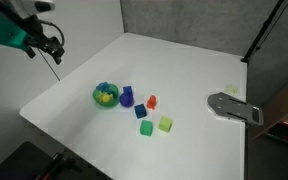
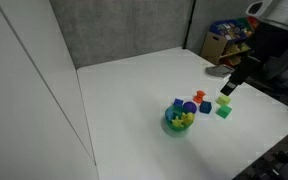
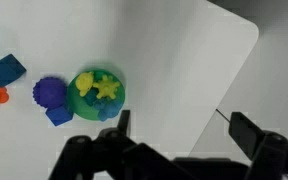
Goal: Put the dark blue block in the bowl
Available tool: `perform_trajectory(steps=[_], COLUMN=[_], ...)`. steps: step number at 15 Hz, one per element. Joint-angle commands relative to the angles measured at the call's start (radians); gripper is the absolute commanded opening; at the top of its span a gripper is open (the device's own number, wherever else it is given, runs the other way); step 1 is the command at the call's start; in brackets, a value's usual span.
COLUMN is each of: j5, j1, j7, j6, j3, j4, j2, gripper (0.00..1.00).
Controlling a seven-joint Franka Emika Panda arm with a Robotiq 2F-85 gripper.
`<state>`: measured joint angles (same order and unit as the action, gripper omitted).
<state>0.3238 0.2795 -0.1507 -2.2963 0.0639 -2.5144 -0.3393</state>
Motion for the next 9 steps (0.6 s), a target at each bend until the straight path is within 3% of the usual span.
perform_trajectory(steps=[1, 9], j5=[0.006, -0.068], j1=[-0.016, -0.057], j7=[-0.004, 0.09], j6=[0.004, -0.017], j3=[0.016, 0.052], j4=[0.003, 0.074], j2=[-0.001, 0.074], gripper=[1.0, 1.0])
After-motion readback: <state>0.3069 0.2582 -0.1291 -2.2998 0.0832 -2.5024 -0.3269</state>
